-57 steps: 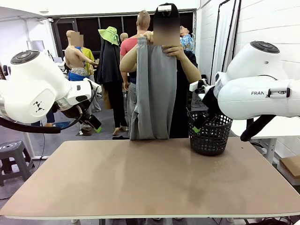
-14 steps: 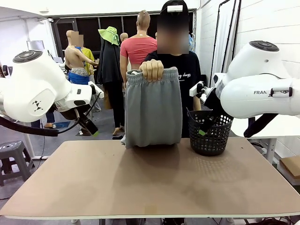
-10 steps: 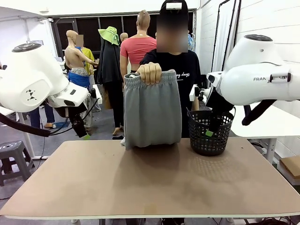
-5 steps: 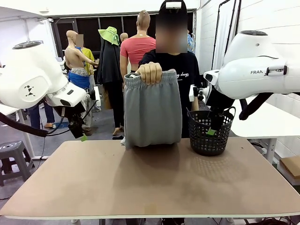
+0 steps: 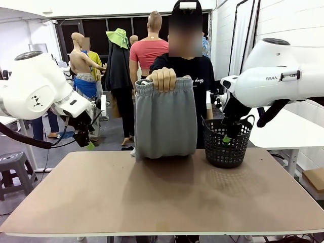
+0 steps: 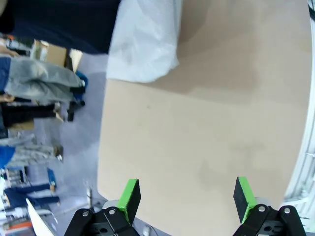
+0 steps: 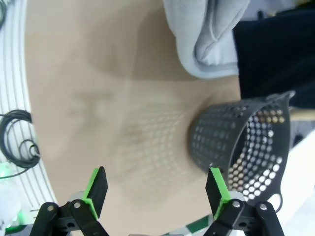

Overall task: Fold the training pants.
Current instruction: Grab both ends of the Training pants handed by a person.

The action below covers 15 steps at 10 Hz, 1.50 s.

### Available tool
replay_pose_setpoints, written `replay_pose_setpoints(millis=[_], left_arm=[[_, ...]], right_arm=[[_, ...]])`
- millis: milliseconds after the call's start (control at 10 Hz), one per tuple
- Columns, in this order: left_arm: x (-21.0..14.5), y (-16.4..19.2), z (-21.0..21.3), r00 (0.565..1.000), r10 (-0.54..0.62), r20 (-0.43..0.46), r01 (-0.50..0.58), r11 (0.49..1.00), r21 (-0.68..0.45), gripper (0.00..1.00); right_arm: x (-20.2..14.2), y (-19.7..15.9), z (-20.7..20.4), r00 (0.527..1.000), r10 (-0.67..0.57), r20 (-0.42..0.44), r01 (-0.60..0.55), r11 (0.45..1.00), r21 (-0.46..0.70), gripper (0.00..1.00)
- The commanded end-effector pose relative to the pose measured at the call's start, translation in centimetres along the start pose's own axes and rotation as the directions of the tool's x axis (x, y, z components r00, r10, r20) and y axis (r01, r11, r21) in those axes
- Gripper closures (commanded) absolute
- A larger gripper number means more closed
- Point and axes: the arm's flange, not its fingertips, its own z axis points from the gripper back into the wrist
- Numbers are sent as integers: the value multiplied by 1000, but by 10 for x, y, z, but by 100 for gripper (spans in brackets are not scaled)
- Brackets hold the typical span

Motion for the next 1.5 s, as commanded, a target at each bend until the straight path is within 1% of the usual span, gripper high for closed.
replay_pose_setpoints(millis=[0, 100, 200, 300, 400, 500, 600, 700, 800, 900, 1000, 1100, 1200, 1300, 1400], left_arm=[[-3, 16, -11, 978, -38, 204, 40, 999, -5, 0], [4, 8, -15, 962, -39, 271, 48, 999, -24, 0], [5, 9, -20, 950, -46, 310, 53, 998, -15, 0], [6, 15, -26, 937, -65, 344, 68, 998, 4, 0], [11, 17, -30, 914, -69, 401, 71, 997, 10, 0], [20, 13, -33, 893, -68, 445, 73, 997, 6, 0], [23, 16, -34, 888, -68, 454, 71, 997, 11, 0], [23, 20, -32, 887, -57, 458, 62, 998, 6, 0], [25, 8, -23, 912, -56, 407, 58, 998, 7, 0], [25, 8, -23, 912, -56, 407, 58, 998, 7, 0], [25, 8, -23, 912, -56, 407, 58, 998, 7, 0], [27, 9, -24, 907, -56, 417, 58, 998, 9, 0], [27, 12, -31, 875, -47, 482, 37, 999, 31, 0], [35, 15, -35, 844, -66, 531, 50, 998, 45, 0], [42, 17, -37, 816, -79, 573, 58, 997, 54, 0]], right_arm=[[-6, -24, -23, 987, 61, 145, -73, 995, 73, 0], [-13, -22, -26, 979, 53, 199, -77, 990, 117, 0], [-17, -26, -31, 967, 54, 250, -88, 988, 126, 0], [-16, -34, -38, 956, 56, 289, -94, 989, 118, 0], [-15, -35, -41, 937, 49, 345, -94, 989, 112, 0], [-16, -30, -38, 910, 25, 413, -79, 990, 113, 0], [-15, -32, -39, 894, 16, 447, -65, 993, 95, 0], [-14, -34, -40, 889, 1, 457, -43, 996, 81, 0], [-16, -31, -35, 907, -45, 418, 16, 997, 72, 0], [-13, -28, -32, 904, 0, 429, -46, 994, 97, 0], [-13, -28, -32, 904, 0, 429, -46, 994, 97, 0], [-15, -29, -29, 902, -27, 431, -15, 996, 93, 0], [-13, -32, -31, 851, -41, 524, -13, 995, 99, 0], [-8, -37, -35, 822, -37, 568, -36, 993, 116, 0], [-5, -40, -38, 809, -32, 587, -57, 989, 133, 0]])
